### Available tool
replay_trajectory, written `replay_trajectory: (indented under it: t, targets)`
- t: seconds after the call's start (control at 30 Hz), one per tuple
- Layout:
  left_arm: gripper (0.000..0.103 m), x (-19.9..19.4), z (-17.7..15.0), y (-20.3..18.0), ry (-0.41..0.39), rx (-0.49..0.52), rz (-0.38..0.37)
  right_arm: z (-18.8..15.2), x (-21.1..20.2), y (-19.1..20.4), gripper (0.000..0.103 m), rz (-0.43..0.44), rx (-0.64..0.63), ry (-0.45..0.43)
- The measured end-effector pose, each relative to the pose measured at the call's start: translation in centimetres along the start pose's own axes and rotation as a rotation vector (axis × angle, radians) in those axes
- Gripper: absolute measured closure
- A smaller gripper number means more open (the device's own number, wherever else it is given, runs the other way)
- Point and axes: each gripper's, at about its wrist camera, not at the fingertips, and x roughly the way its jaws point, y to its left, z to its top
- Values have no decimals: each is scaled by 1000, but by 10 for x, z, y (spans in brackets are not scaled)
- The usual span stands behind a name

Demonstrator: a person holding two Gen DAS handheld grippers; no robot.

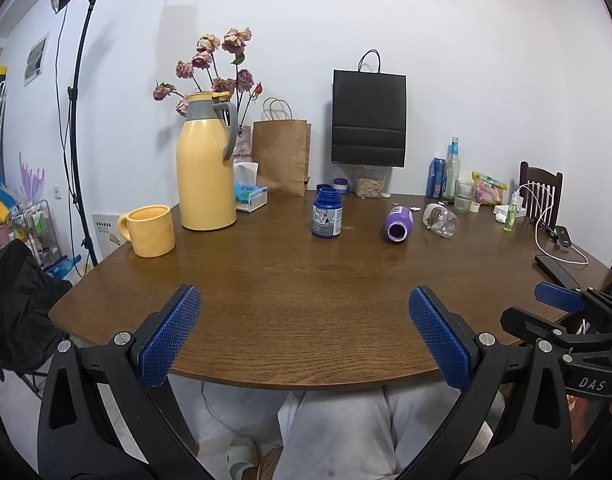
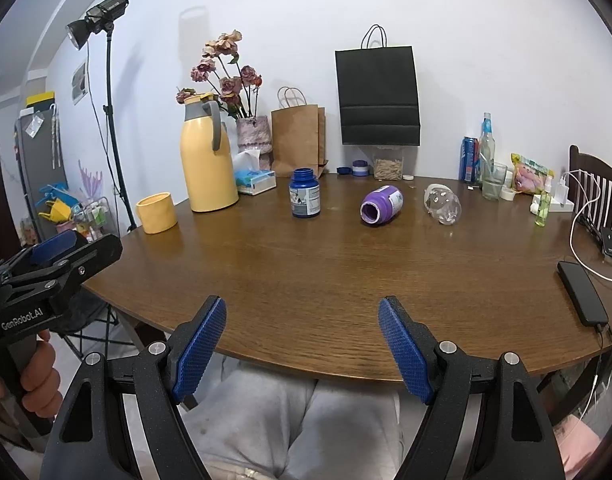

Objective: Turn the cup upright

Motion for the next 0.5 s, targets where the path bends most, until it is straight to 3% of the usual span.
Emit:
replay_trajectory:
  t: [0.5]
  targets:
    - [0,4,-1,-1,9,6,3,-2,2,-2,20,-3,12,11]
